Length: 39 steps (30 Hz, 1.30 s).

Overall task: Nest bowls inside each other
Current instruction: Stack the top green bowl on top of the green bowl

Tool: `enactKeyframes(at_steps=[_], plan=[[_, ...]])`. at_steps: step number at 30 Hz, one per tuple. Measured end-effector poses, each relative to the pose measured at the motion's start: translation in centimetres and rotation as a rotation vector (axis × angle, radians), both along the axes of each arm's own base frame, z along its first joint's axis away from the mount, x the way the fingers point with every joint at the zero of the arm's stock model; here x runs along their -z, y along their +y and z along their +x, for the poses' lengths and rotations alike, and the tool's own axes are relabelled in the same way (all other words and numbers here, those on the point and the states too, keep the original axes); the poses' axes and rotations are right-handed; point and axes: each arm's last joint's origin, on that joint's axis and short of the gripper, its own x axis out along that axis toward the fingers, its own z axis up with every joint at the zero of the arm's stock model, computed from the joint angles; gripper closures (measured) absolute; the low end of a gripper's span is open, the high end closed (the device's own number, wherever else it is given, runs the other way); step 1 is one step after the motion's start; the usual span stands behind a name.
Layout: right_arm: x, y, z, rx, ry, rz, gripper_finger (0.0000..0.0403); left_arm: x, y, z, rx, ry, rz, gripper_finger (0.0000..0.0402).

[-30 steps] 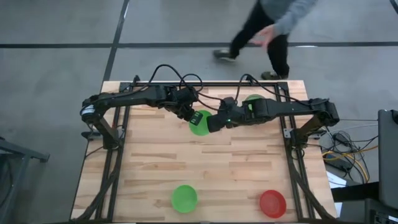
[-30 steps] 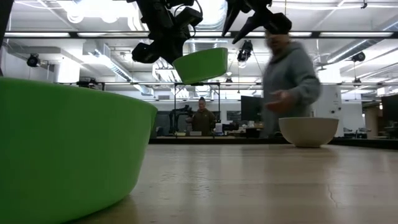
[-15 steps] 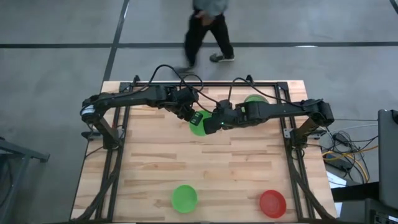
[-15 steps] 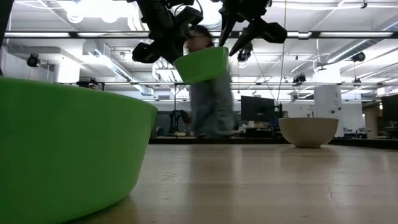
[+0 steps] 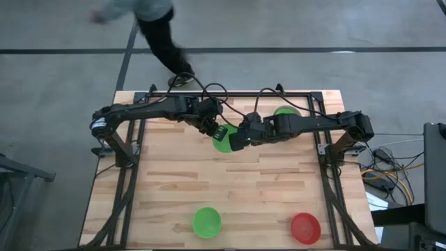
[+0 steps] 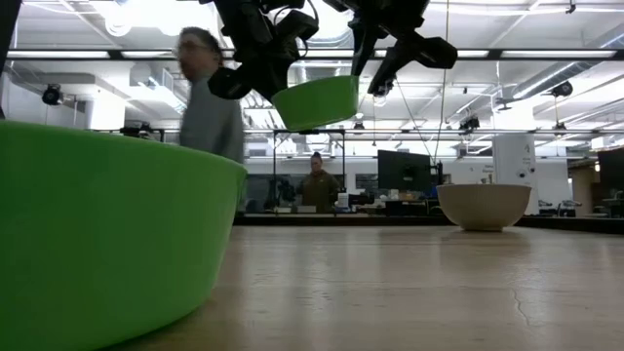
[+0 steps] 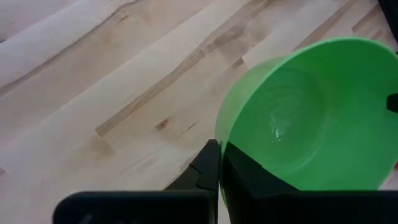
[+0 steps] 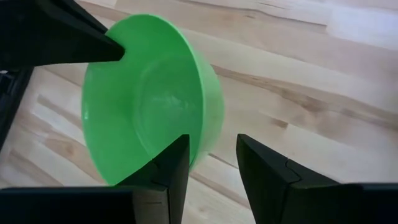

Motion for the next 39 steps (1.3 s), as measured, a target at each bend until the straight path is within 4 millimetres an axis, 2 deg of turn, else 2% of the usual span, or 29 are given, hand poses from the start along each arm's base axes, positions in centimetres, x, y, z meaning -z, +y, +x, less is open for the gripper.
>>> enactKeyframes(at_steps=[6,26,32,39], plan=[[0.0,0.0,0.0,0.007,-0.002,0.004,0.0283,0.0,0.0,0.0,0.000,0.000,0.000,0.0392],[-0.2,0.0,0.3,0.037,-0.046,0.022,0.0362,0.0,0.0,0.0,-0.001,0.002,0.000,0.0392],[-0.2,0.0,0.4,0.037,-0.058,0.023,0.0364,0.0,0.0,-0.1,0.000,0.008,-0.001,0.0392],[0.5,0.0,1.1,0.037,-0.060,0.023,0.0347,0.3,0.0,-0.4,-0.006,0.054,0.002,0.0392]])
